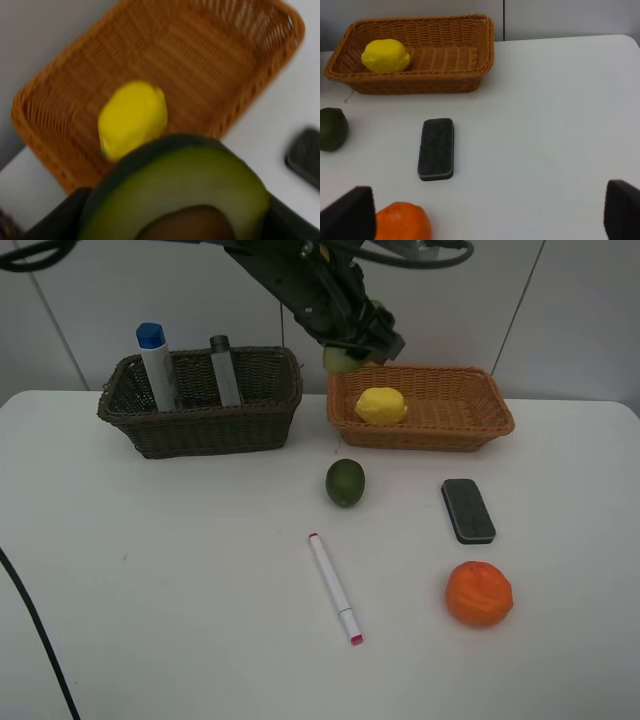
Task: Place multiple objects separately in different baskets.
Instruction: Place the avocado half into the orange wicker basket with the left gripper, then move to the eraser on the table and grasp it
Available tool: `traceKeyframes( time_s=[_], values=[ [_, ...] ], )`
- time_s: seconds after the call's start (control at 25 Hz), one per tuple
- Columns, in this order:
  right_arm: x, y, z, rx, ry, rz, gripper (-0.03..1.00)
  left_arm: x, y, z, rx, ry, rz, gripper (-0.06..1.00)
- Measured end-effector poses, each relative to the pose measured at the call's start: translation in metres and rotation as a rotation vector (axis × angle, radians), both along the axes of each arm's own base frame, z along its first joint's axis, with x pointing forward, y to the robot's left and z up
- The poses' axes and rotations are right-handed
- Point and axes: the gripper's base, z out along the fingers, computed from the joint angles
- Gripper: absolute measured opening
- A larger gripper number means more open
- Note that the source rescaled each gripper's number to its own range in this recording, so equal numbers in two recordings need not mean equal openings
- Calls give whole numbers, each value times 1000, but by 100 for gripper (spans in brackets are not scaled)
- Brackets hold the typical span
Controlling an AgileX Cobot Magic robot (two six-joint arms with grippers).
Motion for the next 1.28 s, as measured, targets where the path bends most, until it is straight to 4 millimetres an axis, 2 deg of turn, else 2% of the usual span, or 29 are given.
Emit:
traceKeyframes(
  time_s=[0.12,0.2,0.24,0.36,0.4,0.44,0.56,0.64,0.76,0.88,0.96,1.08,1.2,1.28],
  values=[
    [0,0,0,0,0,0,100,31,-26,-20,-123,-43,44,56],
    [0,0,0,0,0,0,100,51,-42,-42,-178,-68,60,56],
    [0,0,0,0,0,0,100,59,-49,-48,-205,-92,62,56],
    [0,0,0,0,0,0,100,80,-63,-84,-231,-123,67,56],
    [0,0,0,0,0,0,100,85,-66,-89,-239,-139,65,56],
    [0,0,0,0,0,0,100,89,-69,-100,-234,-146,61,60],
    [0,0,0,0,0,0,100,100,-69,-116,-237,-170,66,89],
    [0,0,0,0,0,0,100,103,-69,-118,-244,-180,68,97],
    [0,0,0,0,0,0,100,104,-68,-112,-254,-191,71,99],
    [0,0,0,0,0,0,100,102,-66,-94,-243,-153,78,99],
    [0,0,0,1,0,0,100,96,-62,-76,-219,-80,92,99],
    [0,0,0,1,0,0,100,80,-50,-29,-157,40,112,99],
    [0,0,0,1,0,0,100,62,-31,7,-18,124,122,99],
    [0,0,0,1,0,0,100,51,-19,18,97,185,140,99]
  ],
)
